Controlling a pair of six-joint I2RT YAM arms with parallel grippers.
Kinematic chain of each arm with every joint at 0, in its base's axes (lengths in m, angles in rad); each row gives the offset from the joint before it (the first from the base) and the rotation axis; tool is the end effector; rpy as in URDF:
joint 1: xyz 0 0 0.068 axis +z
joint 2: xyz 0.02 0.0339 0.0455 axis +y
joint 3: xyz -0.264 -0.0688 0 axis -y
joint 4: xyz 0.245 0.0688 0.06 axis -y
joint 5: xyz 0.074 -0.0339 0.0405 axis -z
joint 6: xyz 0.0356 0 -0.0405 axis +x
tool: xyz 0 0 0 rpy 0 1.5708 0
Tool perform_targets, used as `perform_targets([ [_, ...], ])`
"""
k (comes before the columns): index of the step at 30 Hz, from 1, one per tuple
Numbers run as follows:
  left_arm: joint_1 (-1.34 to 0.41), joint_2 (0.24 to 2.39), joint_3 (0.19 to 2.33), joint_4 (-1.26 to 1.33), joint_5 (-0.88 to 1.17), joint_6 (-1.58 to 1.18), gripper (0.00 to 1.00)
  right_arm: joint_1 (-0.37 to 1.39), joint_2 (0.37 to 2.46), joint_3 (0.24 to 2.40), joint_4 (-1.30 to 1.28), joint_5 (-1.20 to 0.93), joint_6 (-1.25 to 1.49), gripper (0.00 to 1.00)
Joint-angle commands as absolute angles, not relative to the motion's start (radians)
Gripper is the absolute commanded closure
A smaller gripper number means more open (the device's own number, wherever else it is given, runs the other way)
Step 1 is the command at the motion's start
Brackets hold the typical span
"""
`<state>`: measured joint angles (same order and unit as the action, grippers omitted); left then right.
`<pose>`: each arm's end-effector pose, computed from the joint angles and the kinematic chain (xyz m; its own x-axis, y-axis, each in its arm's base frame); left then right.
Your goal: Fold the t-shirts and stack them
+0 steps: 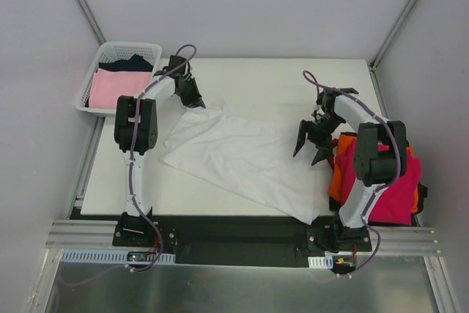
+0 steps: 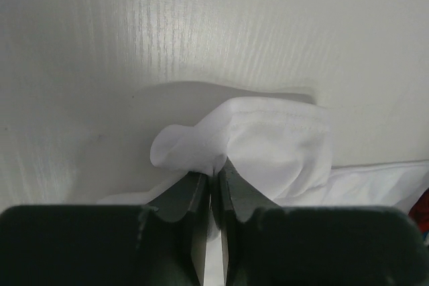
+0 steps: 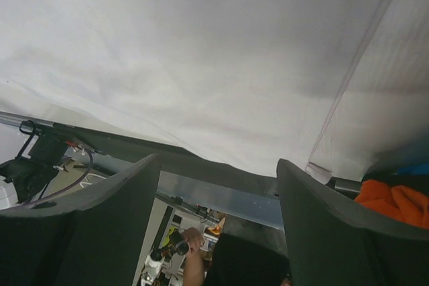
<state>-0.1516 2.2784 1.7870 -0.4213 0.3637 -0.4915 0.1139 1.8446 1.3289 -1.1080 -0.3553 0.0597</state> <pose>0.4939 -0.0883 0.1665 -0.8576 -0.3152 -0.4064 -0.0551 0.8419 -0.5368 0.3249 0.0496 0.1918 -0.9956 -0.0576 0.0735 -0.0289 0.9387 0.3436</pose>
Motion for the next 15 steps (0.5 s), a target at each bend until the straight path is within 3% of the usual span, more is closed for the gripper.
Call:
perform_targets([
  [1,-0.16,2.132,1.824,-0.46,0.333,-0.511,0.9,0.043,1.798,1.347,-1.042,-0.337,0.066,0.25],
  [7,-0.16,2.043,1.829,-0.492,0.334,-0.512,0.89,-0.09,1.884,1.437,-0.957,-0.374,0.103,0.23],
  [15,-0.16,1.954,1.76,-0.531,0.316,-0.483,0.89,-0.114,2.068,1.626,-0.891,-0.42,0.13,0.24],
])
